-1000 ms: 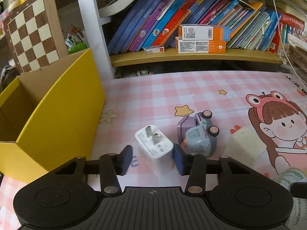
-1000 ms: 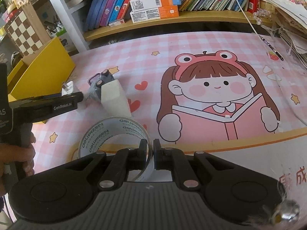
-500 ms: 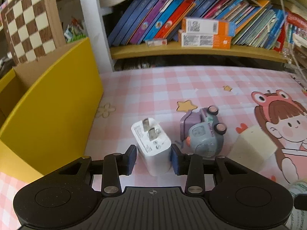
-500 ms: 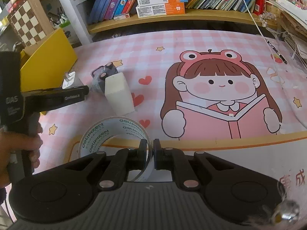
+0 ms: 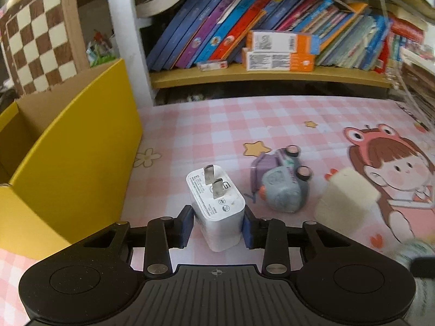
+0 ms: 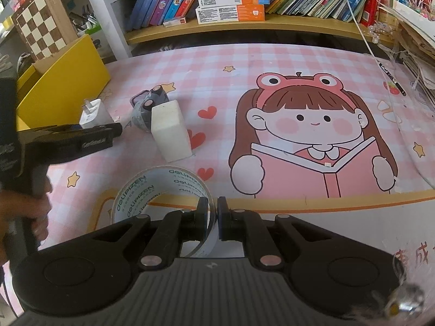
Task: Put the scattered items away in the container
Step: 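Grasp the white charger with the left tool while the right tool holds the tape, then carry the charger and tape roll over the yellow box with both tools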
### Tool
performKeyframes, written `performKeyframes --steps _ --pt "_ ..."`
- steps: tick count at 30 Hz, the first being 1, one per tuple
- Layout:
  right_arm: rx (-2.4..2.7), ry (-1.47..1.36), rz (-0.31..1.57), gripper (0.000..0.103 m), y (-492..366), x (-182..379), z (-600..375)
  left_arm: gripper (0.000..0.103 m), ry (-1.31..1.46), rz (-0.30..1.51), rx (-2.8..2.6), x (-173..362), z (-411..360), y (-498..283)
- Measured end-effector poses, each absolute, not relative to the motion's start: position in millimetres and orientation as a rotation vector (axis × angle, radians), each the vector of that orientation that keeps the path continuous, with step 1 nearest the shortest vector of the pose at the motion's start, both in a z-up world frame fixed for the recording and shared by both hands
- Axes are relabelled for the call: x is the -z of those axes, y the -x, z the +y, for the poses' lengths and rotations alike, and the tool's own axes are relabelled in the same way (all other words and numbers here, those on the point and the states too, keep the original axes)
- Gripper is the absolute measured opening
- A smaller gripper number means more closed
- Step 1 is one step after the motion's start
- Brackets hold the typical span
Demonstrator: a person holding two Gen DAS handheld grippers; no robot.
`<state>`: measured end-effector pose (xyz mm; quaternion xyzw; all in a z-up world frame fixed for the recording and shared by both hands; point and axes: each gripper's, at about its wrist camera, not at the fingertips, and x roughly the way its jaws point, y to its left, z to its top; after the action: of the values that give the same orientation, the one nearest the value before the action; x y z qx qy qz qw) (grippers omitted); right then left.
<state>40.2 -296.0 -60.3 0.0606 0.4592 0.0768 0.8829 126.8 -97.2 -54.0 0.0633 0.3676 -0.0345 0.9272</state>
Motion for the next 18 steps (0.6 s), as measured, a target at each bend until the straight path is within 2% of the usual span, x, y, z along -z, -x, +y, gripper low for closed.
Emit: performKeyframes --steps 18 --pt "-0.163 -0.142 0.884 0.007 -27 37 -286 0.035 -0.077 0.69 0.184 5 -81 -53"
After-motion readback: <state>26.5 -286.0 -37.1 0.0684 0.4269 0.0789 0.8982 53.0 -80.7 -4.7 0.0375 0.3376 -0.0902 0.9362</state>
